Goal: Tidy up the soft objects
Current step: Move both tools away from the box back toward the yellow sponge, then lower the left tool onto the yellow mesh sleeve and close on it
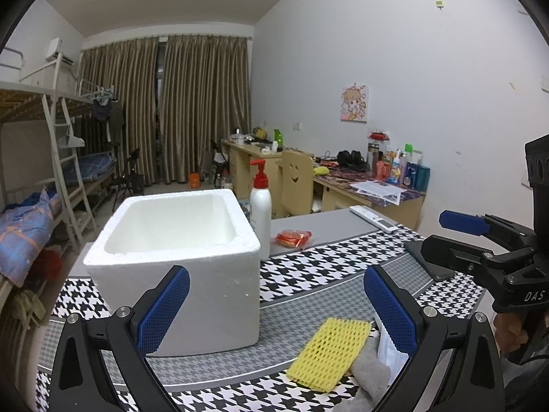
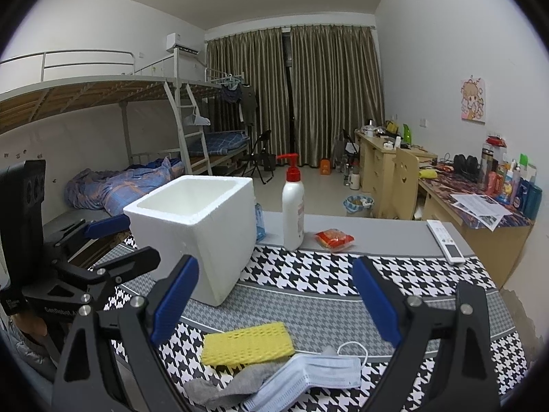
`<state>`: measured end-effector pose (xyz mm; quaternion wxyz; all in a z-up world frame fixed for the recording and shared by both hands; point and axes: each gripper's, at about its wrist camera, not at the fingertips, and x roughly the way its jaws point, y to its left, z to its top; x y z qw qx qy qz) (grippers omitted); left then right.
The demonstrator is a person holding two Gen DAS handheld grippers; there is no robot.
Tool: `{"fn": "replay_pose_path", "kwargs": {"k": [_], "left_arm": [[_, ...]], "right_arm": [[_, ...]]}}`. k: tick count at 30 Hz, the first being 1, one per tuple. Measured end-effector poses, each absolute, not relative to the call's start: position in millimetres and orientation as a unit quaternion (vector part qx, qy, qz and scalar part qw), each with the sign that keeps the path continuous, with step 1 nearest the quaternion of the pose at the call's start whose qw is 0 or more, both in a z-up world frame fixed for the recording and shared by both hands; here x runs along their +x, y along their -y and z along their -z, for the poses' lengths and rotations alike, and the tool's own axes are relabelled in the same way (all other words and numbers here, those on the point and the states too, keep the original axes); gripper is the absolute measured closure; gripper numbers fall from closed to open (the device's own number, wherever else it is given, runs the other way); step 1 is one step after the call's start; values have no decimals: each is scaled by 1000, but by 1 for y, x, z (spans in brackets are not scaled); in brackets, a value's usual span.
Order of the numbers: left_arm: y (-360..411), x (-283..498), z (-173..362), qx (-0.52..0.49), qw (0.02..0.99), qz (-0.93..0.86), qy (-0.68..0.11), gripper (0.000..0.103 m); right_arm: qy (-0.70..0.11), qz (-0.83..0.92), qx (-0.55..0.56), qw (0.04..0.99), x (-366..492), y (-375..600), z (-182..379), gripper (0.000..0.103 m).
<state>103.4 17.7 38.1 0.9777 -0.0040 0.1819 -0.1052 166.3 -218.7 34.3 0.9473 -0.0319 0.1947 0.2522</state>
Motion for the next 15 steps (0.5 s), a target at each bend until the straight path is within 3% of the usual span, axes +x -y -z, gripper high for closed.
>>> {"fn": "replay_pose_path", "kwargs": {"k": [15], "left_arm": [[-7, 105, -21, -4, 971, 124, -206, 1]], "right_arm": [[-216, -234, -27, 948, 167, 231, -14, 9]]}}
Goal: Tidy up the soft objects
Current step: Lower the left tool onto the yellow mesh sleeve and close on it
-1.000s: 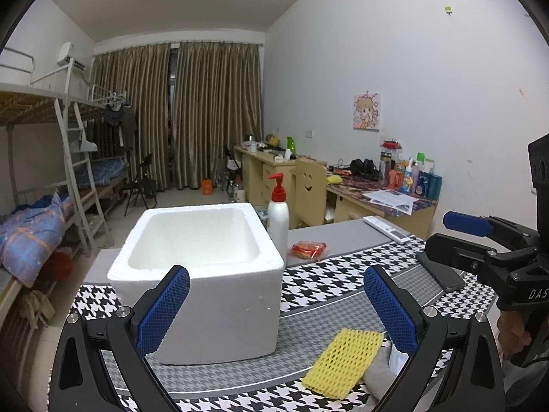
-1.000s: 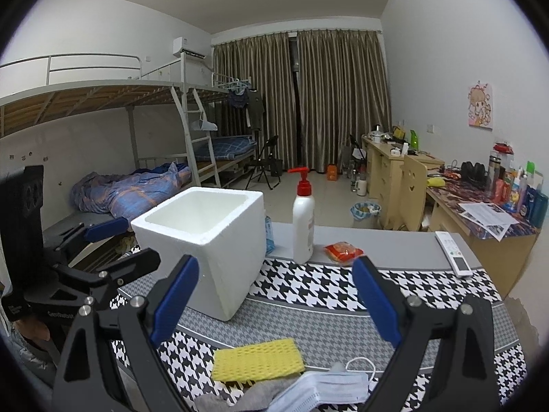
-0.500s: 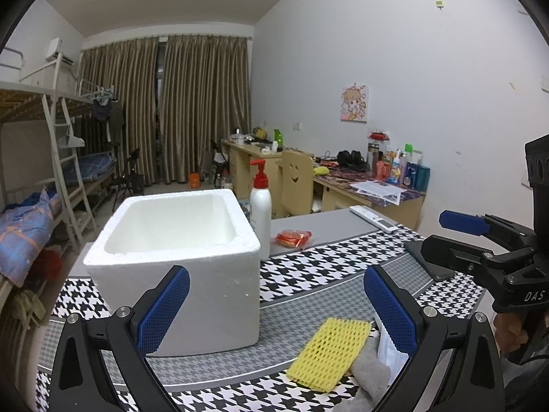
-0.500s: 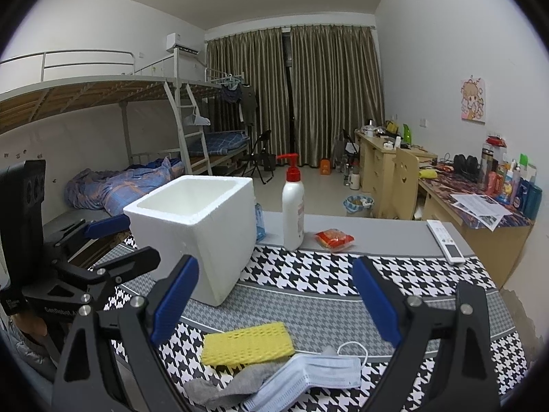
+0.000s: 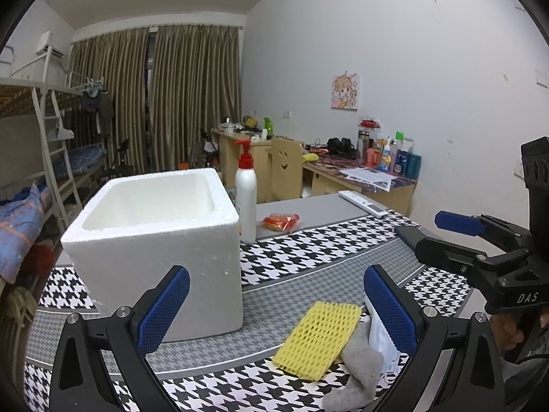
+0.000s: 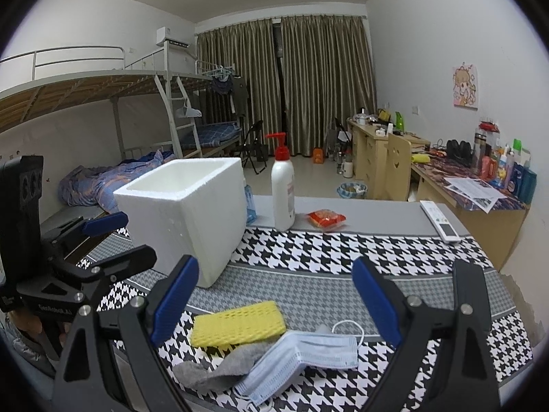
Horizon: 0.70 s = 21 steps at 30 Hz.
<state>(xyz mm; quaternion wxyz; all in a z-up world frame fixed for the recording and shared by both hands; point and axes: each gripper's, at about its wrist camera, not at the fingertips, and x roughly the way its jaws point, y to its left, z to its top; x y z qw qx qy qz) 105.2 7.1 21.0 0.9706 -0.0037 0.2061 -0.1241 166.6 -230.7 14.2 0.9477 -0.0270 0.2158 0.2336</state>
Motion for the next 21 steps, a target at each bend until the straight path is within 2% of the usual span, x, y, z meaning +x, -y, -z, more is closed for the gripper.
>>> {"fn": "replay_pose_path", "kwargs": {"k": [21], "left_arm": [[21, 123, 16, 21, 952, 150, -267, 1]], "right_arm": [[-246, -213, -3, 946, 164, 248, 14, 9]]}}
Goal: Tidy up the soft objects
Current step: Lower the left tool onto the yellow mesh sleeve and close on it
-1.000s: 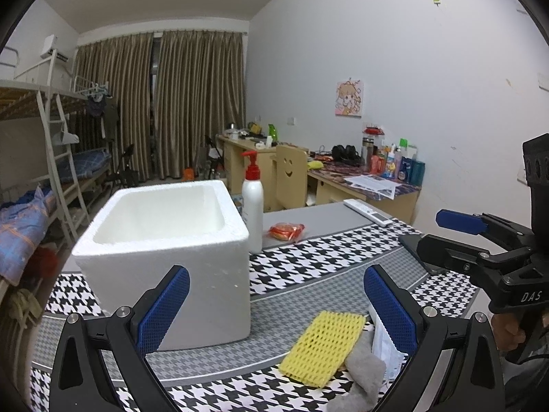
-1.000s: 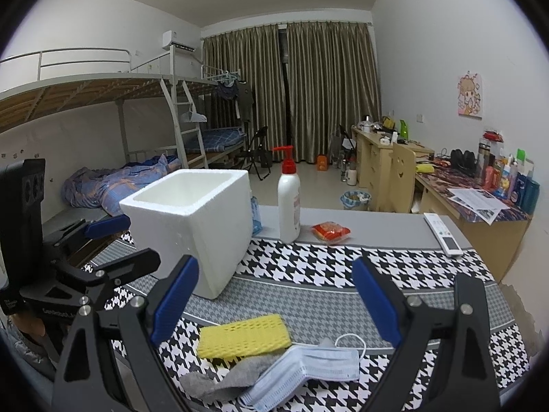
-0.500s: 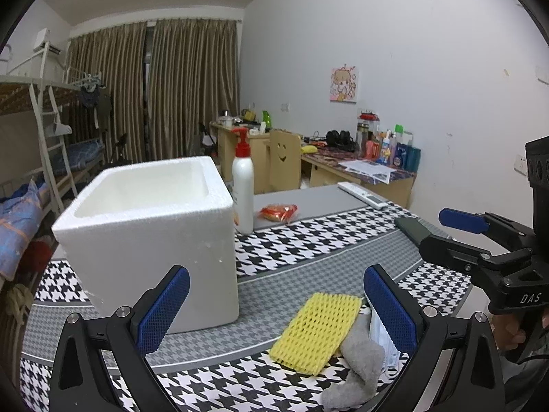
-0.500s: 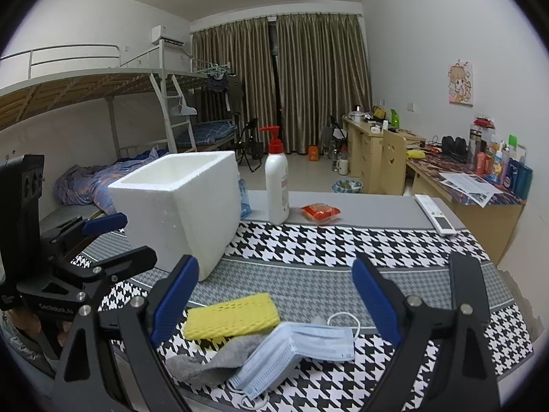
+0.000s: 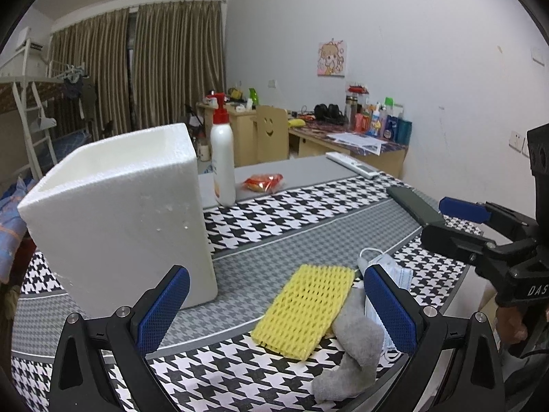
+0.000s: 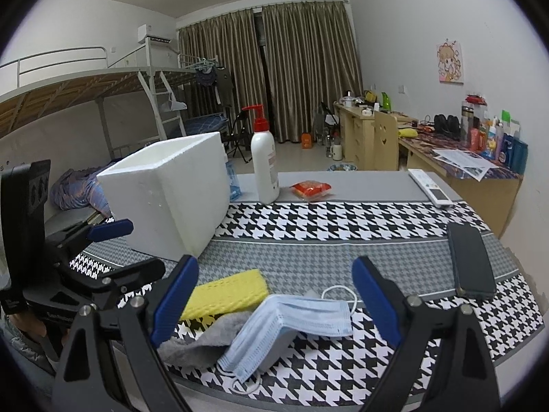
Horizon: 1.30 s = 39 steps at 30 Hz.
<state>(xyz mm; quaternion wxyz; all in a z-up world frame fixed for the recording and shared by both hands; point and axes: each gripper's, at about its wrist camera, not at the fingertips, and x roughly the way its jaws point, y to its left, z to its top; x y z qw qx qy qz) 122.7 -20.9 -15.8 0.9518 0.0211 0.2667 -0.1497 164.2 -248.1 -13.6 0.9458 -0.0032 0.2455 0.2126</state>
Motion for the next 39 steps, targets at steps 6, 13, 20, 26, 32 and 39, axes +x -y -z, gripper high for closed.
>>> {"fn": "replay_pose_path", "kwargs": {"k": [6, 13, 20, 26, 32, 39], "left_arm": [[30, 132, 26, 24, 944, 157, -290, 1], [37, 139, 39, 31, 935, 170, -311, 1], [45, 143, 52, 55, 925, 183, -329, 3], [51, 147, 62, 76, 915, 185, -350, 16], [58, 151, 70, 90, 906, 194, -366, 32], [62, 163, 77, 99, 897, 189, -386, 52]], "right_arm": [[-254, -207, 1, 945, 168, 250, 20, 9], [-272, -201, 3, 941, 172, 252, 31, 9], [-284, -197, 11, 938, 176, 255, 37, 9], [-289, -195, 14, 937, 177, 257, 41, 9], [-297, -194, 19, 935, 180, 258, 46, 9], [-299, -195, 22, 934, 180, 262, 49, 9]]}}
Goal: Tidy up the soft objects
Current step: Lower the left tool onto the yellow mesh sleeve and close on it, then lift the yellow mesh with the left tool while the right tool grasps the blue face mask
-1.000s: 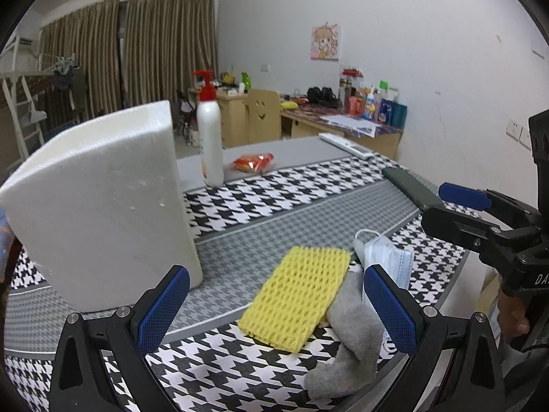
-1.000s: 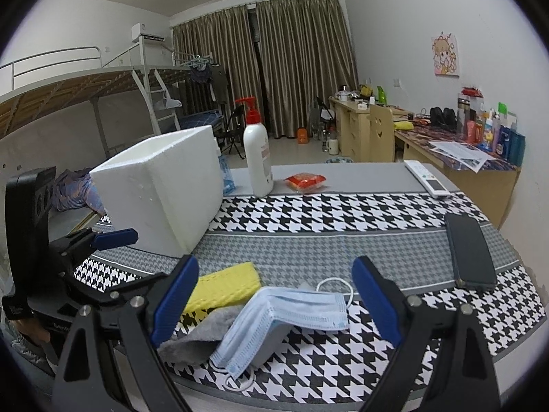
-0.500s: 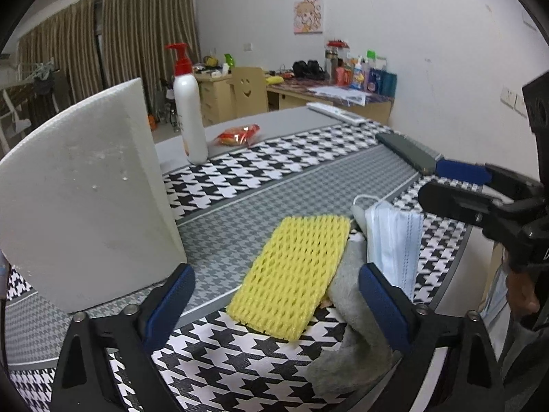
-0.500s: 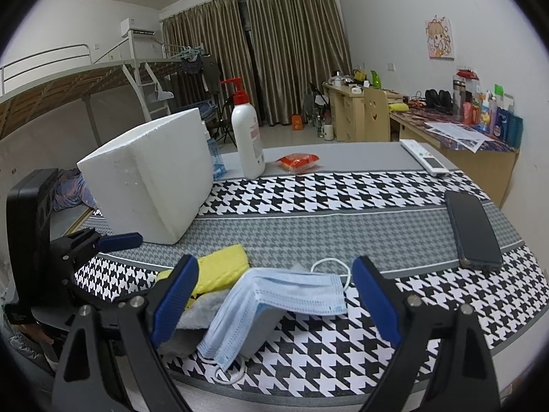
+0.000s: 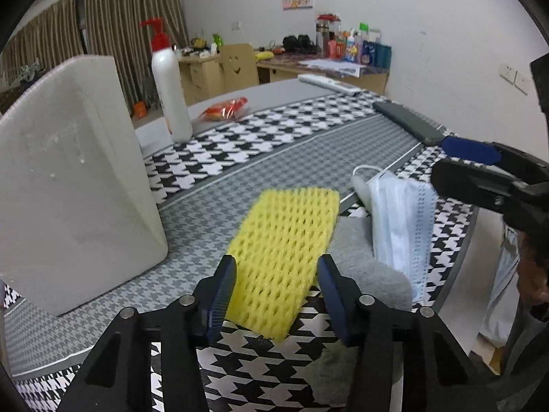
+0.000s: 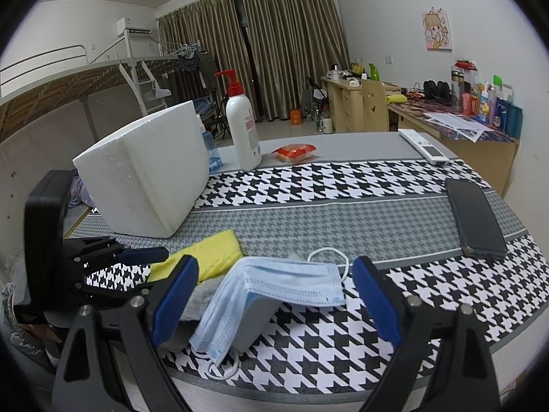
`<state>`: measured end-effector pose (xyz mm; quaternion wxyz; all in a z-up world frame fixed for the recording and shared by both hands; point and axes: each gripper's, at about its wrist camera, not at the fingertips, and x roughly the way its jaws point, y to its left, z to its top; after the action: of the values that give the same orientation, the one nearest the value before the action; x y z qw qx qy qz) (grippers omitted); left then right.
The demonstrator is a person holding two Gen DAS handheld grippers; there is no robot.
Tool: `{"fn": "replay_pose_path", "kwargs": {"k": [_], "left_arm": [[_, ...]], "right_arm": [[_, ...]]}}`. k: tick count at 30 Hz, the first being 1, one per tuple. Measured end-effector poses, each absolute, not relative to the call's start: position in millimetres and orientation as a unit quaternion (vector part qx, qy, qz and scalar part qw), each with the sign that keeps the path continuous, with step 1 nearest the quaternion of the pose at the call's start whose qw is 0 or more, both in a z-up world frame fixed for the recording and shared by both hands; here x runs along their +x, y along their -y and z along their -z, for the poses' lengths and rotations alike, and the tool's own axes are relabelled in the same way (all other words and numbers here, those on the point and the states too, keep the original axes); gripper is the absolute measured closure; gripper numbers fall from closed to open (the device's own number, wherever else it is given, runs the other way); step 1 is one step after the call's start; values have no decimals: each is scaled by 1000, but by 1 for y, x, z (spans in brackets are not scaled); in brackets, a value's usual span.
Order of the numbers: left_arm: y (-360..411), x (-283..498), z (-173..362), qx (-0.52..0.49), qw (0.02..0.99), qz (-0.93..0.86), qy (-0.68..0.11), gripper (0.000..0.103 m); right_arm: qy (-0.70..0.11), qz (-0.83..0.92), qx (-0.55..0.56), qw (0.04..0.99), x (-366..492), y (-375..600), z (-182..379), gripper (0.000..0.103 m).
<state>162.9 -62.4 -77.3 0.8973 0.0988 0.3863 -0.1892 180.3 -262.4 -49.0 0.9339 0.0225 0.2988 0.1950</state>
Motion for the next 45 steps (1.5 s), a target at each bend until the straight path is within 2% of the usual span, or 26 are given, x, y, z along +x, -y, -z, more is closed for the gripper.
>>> {"fn": "replay_pose_path", "kwargs": {"k": [14, 17, 19, 24, 29, 30, 32, 34, 45], "left_arm": [[57, 172, 88, 102, 893, 163, -406, 52], [58, 172, 90, 106, 896, 157, -403, 63], [57, 174, 89, 103, 897, 155, -402, 73], [54, 174, 86, 92, 899, 159, -397, 88], [50, 171, 82, 70, 902, 169, -391, 91], [49, 170, 81, 68, 903, 169, -389, 92], [47, 170, 79, 63, 905, 170, -385, 92], [45, 169, 77, 57, 906, 173, -383, 92], [41, 159, 66, 49, 913, 178, -363, 92]], "right_arm": [[-312, -204, 22, 928, 187, 258, 60, 9], [-314, -208, 20, 926, 187, 255, 62, 9], [-316, -209, 18, 925, 187, 253, 63, 9], [-320, -211, 16, 924, 188, 252, 66, 10], [-332, -214, 15, 919, 192, 251, 71, 31], [-337, -213, 13, 917, 193, 250, 72, 39], [-341, -214, 10, 915, 193, 249, 74, 45], [-345, -215, 4, 914, 193, 247, 75, 59], [-327, -225, 1, 918, 184, 246, 63, 91]]}}
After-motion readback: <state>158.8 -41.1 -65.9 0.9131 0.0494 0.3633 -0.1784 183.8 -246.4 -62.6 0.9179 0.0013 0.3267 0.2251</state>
